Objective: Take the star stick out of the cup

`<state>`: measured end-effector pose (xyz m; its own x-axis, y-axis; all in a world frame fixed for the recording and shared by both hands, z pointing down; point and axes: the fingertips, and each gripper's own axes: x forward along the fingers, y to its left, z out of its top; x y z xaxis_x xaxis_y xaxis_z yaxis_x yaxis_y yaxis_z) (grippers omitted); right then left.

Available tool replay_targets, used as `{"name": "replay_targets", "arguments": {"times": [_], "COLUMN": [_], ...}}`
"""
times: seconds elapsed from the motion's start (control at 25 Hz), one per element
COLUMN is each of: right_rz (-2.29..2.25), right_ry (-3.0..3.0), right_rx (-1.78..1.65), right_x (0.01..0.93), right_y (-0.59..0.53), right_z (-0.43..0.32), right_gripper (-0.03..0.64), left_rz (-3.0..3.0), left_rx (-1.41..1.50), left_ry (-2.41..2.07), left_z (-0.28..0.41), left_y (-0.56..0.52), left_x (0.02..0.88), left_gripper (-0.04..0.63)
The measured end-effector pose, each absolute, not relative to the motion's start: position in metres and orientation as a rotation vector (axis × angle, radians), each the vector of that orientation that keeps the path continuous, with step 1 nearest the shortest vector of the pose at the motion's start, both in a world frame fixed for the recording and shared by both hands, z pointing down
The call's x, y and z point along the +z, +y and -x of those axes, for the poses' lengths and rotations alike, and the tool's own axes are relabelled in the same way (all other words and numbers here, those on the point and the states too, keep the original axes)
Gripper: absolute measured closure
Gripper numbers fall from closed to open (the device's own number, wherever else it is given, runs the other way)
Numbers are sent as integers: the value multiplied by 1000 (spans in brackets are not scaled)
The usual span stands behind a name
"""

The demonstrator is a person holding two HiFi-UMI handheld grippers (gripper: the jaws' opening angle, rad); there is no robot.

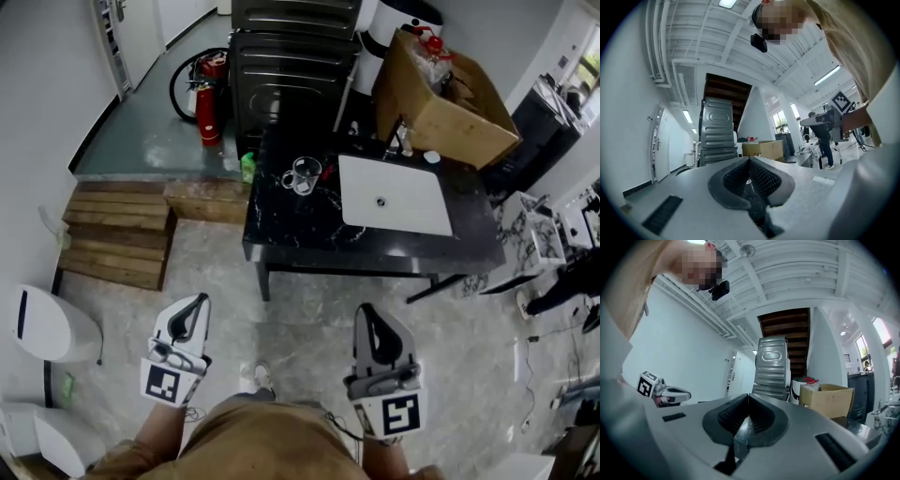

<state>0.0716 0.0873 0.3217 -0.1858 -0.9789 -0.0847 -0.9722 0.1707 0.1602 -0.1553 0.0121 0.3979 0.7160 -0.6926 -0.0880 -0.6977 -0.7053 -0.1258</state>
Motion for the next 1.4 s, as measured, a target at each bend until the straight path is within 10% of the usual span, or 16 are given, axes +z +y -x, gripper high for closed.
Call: {"name": "replay_targets", "arguments": {"times": [1.4], "right_rz": [-1896], "right_ry": [-2474], "right_rx": [-249], "right_x": [324], "right_y": [-47], "right_z": [-139], "right_gripper": [614], "left_rz": [2687], "left_rx": [21], "left_ry": [1191], "left_z": [90], "left_y": [-91], "left_x": [382], "left_gripper": [594]}}
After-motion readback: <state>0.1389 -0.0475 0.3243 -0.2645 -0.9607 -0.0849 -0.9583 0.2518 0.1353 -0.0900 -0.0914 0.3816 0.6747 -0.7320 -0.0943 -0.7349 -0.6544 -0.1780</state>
